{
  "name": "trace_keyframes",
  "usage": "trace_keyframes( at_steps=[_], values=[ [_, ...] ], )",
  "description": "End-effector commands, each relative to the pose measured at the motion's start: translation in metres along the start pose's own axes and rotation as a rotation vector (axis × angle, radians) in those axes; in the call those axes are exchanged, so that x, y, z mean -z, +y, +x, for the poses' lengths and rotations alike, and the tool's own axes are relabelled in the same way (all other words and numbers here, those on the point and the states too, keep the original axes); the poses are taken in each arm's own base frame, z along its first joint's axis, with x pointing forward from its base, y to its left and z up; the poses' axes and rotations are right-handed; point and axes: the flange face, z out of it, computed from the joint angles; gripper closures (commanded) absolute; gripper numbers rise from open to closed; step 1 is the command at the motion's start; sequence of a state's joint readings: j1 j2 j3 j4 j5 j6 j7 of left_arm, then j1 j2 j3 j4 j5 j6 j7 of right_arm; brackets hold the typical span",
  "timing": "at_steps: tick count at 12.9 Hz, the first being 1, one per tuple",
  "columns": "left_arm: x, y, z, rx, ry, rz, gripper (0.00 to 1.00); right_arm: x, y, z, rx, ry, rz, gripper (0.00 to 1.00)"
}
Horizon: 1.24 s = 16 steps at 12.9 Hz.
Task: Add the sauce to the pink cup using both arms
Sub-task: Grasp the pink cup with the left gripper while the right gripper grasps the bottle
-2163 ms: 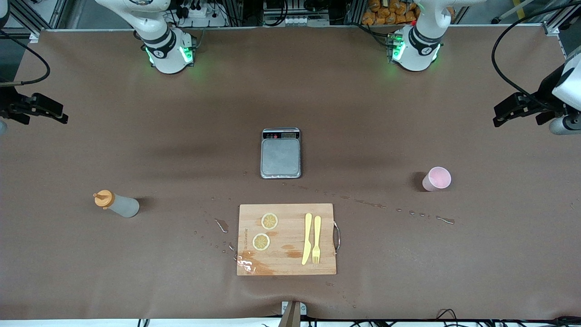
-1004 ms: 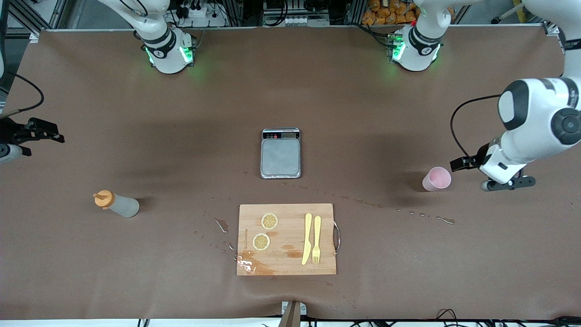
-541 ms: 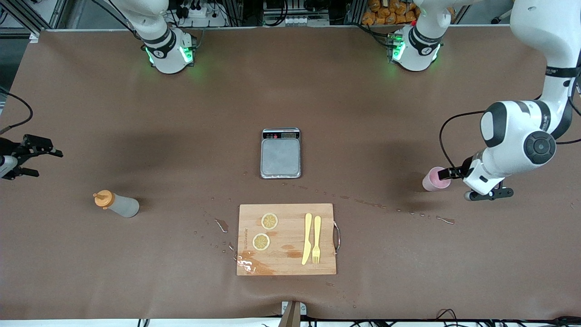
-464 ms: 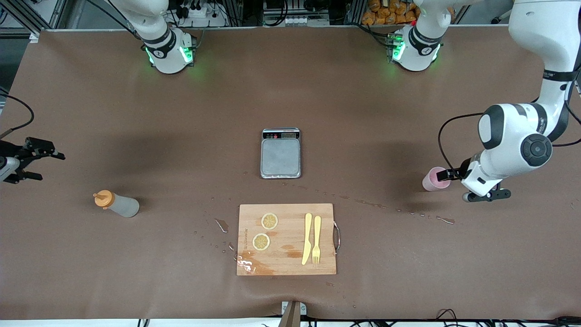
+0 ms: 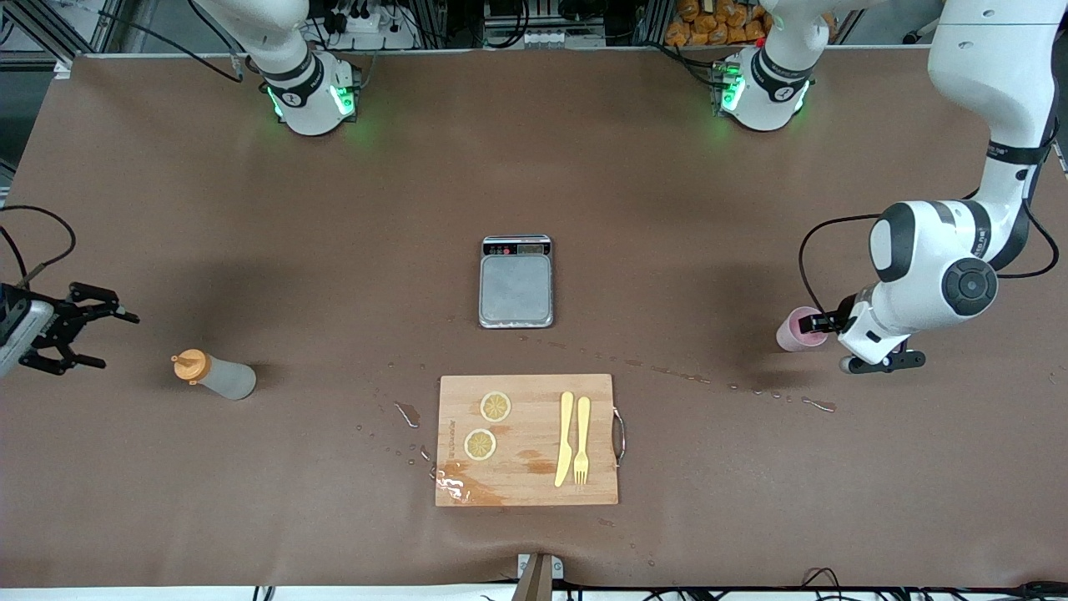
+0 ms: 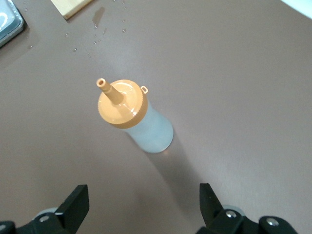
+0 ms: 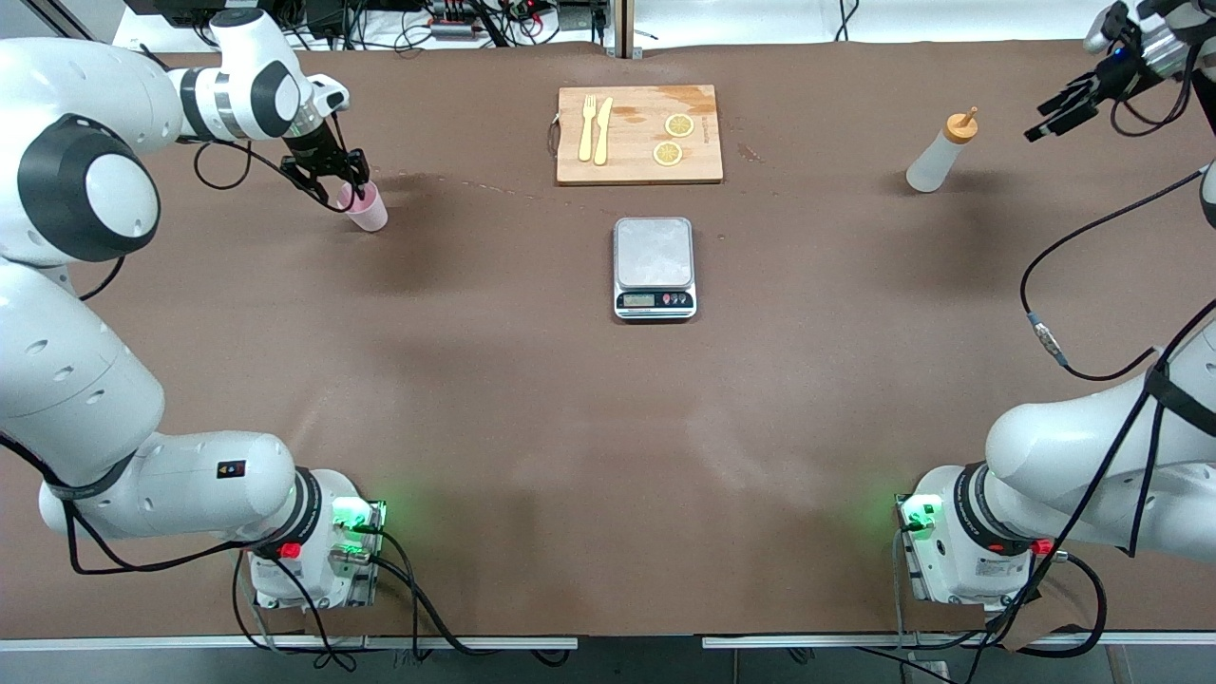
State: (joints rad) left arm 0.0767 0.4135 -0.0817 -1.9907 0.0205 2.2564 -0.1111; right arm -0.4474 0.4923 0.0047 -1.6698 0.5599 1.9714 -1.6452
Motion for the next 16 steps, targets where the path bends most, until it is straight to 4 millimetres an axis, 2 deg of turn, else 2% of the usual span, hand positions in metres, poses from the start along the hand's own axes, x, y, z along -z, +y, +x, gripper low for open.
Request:
trace_keyframes(
  at_steps=[1, 2, 3, 5, 6, 8, 10, 13, 15, 16],
  values=[
    [-0.005, 0.003, 0.003, -0.018, 0.004, 0.002, 0.71, -0.028, 0.015, -0.023, 0.103, 0.139, 0.009, 0.00],
    [-0.008, 0.007, 0.003, -0.024, 0.001, 0.002, 0.90, -0.037, 0.018, -0.030, 0.136, 0.166, 0.010, 0.00],
    [-0.008, 0.008, 0.005, -0.025, 0.002, 0.002, 1.00, -0.045, 0.018, -0.033, 0.163, 0.183, 0.014, 0.00],
    [0.001, 0.015, 0.004, -0.036, 0.017, 0.003, 1.00, -0.059, 0.019, -0.041, 0.201, 0.194, 0.020, 0.00],
    [0.016, 0.021, 0.003, -0.046, 0.037, 0.001, 1.00, -0.063, 0.020, -0.041, 0.228, 0.209, 0.006, 0.00],
    [0.033, 0.062, -0.002, -0.099, 0.061, -0.017, 1.00, -0.080, 0.016, -0.044, 0.260, 0.259, 0.009, 0.00],
    [0.052, 0.091, -0.007, -0.148, 0.090, -0.031, 1.00, -0.091, 0.013, -0.047, 0.253, 0.305, 0.007, 0.00],
    [0.070, 0.171, -0.023, -0.244, 0.115, -0.084, 1.00, -0.108, 0.014, -0.048, 0.295, 0.320, -0.015, 0.00],
    [0.082, 0.239, -0.043, -0.190, 0.127, -0.118, 1.00, -0.118, 0.011, -0.045, 0.304, 0.358, -0.027, 0.00],
    [0.083, 0.273, -0.053, -0.144, 0.117, -0.128, 1.00, -0.125, 0.012, -0.046, 0.306, 0.367, -0.024, 0.00]
  ],
)
